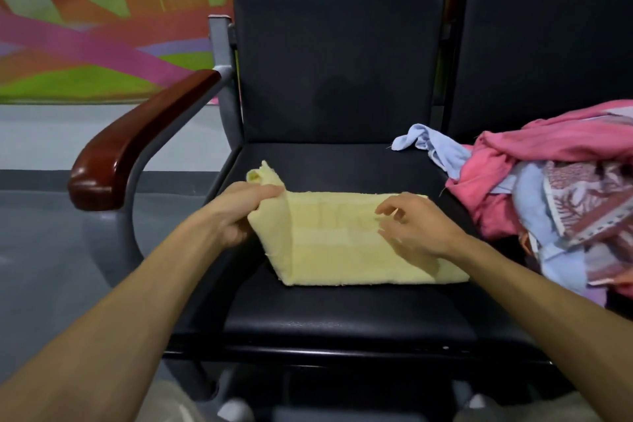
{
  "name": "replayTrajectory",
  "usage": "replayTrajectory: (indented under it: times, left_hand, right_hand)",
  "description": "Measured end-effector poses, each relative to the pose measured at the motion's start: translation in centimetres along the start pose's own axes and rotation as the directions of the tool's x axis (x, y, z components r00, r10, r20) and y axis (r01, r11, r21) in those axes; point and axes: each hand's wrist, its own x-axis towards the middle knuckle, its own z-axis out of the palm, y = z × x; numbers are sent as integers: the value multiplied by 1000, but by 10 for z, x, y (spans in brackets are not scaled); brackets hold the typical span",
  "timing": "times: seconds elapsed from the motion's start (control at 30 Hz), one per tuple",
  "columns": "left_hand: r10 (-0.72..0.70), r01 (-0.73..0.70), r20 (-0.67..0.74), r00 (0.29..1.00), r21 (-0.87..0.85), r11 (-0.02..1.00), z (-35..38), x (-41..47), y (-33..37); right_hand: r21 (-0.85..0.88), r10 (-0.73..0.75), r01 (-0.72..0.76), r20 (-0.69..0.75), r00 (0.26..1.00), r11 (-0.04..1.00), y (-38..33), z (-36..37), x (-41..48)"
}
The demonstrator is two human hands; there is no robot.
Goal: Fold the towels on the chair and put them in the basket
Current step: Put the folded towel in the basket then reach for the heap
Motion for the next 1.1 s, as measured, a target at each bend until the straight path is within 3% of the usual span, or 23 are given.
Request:
replayTrajectory:
  times: [0.13,0.33,0.4,0.5,0.6,0.73,0.8,0.87,0.93,1.0,1.1]
  left_hand:
    - [42,-32,57,997,-161,986,52,0,8]
    - [138,-133,45,989,-109,985,139,4,11]
    - [170,-169,34,985,-37,985,164,7,9]
    - [209,-222,75,975,257,941,195,18,-5]
    - [97,-176,191,977,460,871,218,22,-24]
    - [-27,-146,388,921,410,900,222,19,-24]
    - [61,-225,422,905,351,909,215,22,-22]
    - [315,-460,357,879,468,754,201,32,-25]
    - [480,-602,388,787,657,455,179,44,-32]
    - [432,-606,470,769,752,260,153,51,-38]
    - [298,-545,481,824,818,185,115,51,-41]
  right_hand:
    - [155,221,-185,-265,939,970,22,-28,-6]
    - [132,380,-356,-314,870,925,70,-48,-28]
    - [100,367,-353,-310,877,930,80,-52,-33]
    - [60,314,-310,-287,905,949,87,-52,-39]
    - [19,251,-255,-243,937,967,92,-48,-43]
    - [-35,156,-168,-236,959,985,94,-46,-46]
    - [-35,103,-116,-254,962,993,90,-48,-47]
    - [-11,12,-15,-267,964,1000,80,-53,-48]
    - [18,-109,116,-238,965,993,64,-56,-49]
    - [52,-200,206,-107,974,977,48,-55,-50]
    - [-80,-221,239,181,958,968,32,-44,-44]
